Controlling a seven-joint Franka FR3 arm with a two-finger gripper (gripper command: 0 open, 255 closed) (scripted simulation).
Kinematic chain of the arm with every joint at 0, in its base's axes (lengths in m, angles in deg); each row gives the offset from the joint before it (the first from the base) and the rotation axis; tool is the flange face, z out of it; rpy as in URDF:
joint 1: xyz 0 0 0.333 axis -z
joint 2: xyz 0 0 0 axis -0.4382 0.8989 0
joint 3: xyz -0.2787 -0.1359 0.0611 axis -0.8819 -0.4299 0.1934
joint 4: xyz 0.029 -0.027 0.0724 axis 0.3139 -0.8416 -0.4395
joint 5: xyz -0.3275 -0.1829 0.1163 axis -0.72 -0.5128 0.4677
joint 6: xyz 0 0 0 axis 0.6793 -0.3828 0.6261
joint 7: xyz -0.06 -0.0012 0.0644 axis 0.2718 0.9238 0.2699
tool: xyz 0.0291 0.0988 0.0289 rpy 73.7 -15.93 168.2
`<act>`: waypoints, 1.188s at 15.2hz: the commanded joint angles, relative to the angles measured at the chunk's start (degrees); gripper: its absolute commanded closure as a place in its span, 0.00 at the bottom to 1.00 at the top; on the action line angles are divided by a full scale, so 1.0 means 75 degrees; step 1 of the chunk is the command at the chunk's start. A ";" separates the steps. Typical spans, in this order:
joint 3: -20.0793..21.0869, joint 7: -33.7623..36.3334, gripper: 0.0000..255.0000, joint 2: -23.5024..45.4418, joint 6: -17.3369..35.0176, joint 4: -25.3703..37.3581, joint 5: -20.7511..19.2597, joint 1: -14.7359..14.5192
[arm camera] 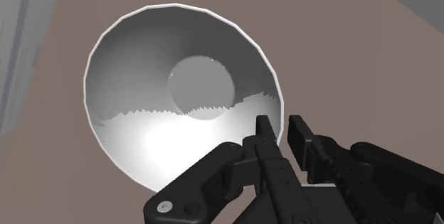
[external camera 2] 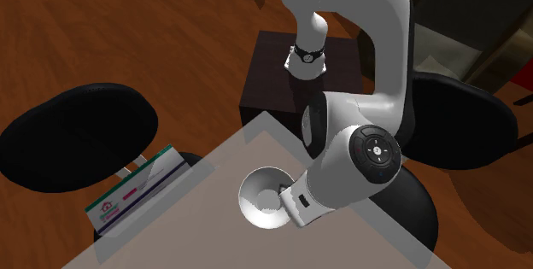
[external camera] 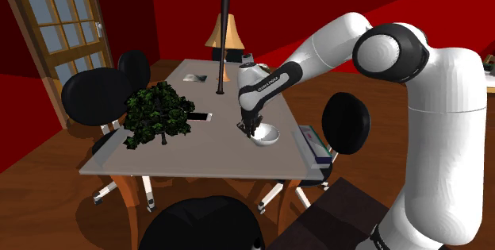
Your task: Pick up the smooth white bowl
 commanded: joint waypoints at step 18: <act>0.0048 -0.0189 1.00 -0.0641 -0.0911 0.0283 0.0128 0.0008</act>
